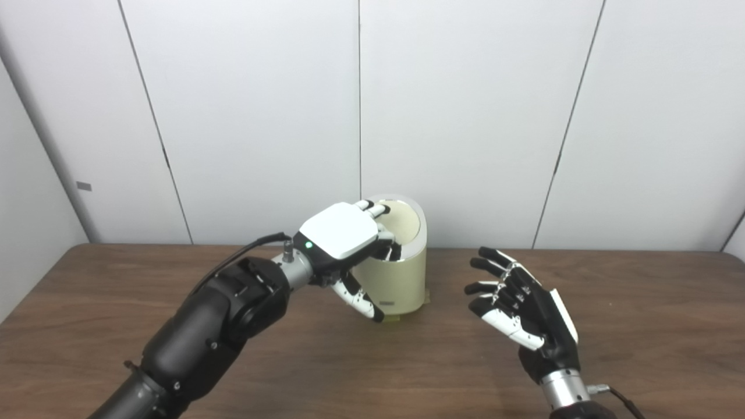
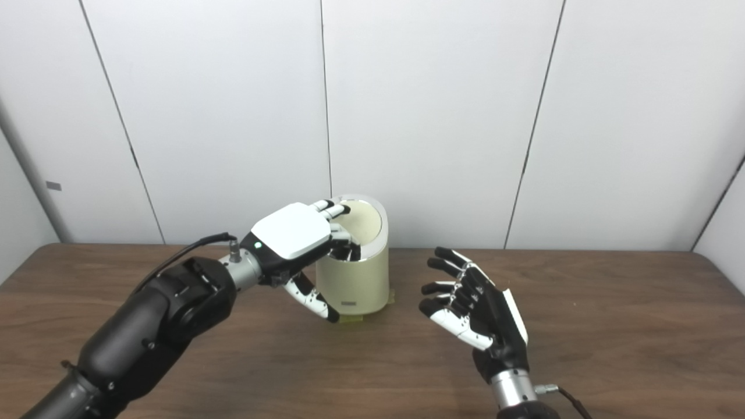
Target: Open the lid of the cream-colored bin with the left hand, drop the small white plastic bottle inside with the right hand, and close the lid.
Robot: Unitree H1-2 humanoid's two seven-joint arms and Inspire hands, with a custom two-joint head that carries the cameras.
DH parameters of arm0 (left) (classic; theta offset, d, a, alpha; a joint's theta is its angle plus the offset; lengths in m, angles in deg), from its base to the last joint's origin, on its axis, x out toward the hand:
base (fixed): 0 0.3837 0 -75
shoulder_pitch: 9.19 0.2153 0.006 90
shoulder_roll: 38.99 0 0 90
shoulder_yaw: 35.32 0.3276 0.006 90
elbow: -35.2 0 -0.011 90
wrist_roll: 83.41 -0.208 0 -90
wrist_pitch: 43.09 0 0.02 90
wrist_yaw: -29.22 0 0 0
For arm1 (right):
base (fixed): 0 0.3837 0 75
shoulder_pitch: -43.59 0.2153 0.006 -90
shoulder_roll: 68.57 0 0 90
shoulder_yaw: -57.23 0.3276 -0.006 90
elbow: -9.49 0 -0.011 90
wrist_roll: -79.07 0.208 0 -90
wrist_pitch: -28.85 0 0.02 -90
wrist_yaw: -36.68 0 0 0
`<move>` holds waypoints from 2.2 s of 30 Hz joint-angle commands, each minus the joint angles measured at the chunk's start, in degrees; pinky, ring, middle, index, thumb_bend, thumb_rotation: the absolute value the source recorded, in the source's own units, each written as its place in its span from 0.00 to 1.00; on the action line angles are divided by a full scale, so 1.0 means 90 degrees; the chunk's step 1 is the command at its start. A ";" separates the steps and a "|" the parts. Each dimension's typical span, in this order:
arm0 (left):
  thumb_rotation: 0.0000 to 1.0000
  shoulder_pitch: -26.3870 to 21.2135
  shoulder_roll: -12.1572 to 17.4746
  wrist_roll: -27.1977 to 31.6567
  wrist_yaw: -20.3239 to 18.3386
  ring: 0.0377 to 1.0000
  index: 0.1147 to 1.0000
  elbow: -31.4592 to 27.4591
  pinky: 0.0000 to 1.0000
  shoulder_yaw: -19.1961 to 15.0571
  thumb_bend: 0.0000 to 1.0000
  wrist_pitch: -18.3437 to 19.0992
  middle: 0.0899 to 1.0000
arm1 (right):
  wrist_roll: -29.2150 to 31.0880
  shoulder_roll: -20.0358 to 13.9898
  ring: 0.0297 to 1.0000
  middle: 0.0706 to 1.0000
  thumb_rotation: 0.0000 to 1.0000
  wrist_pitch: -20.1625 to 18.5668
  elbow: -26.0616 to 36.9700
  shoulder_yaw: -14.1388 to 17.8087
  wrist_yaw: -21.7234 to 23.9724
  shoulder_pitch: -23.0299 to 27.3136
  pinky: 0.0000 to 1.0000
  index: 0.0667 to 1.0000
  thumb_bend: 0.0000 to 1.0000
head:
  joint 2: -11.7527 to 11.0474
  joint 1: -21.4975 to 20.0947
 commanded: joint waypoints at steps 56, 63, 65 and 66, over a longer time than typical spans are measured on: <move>0.33 0.3529 -0.1892 0.5510 0.1843 0.74 0.80 -0.1350 0.62 -0.3754 0.75 0.0908 0.78 | 0.0011 -0.0213 0.58 0.74 0.32 0.0611 -0.0077 0.0115 0.0099 0.0114 0.45 0.74 0.71 | -0.0051 0.0140; 0.18 0.3533 -0.2107 0.6691 0.1765 0.60 0.76 -0.1392 0.46 -0.3967 0.64 0.1266 0.69 | -0.0149 -0.0185 0.58 0.74 0.32 0.0600 -0.0035 0.0169 -0.0068 0.0024 0.45 0.75 0.71 | -0.0040 0.0177; 0.14 0.3522 -0.2095 0.6769 0.1799 0.57 0.74 -0.1398 0.42 -0.3954 0.62 0.1301 0.66 | -0.0189 -0.0164 0.58 0.74 0.31 0.0607 -0.0035 0.0186 -0.0127 0.0015 0.45 0.75 0.71 | -0.0040 0.0177; 0.13 0.3519 -0.2076 0.6776 0.1804 0.56 0.74 -0.1394 0.42 -0.3941 0.62 0.1293 0.65 | -0.0225 -0.0159 0.58 0.74 0.31 0.0620 -0.0032 0.0189 -0.0159 0.0008 0.45 0.76 0.71 | -0.0040 0.0177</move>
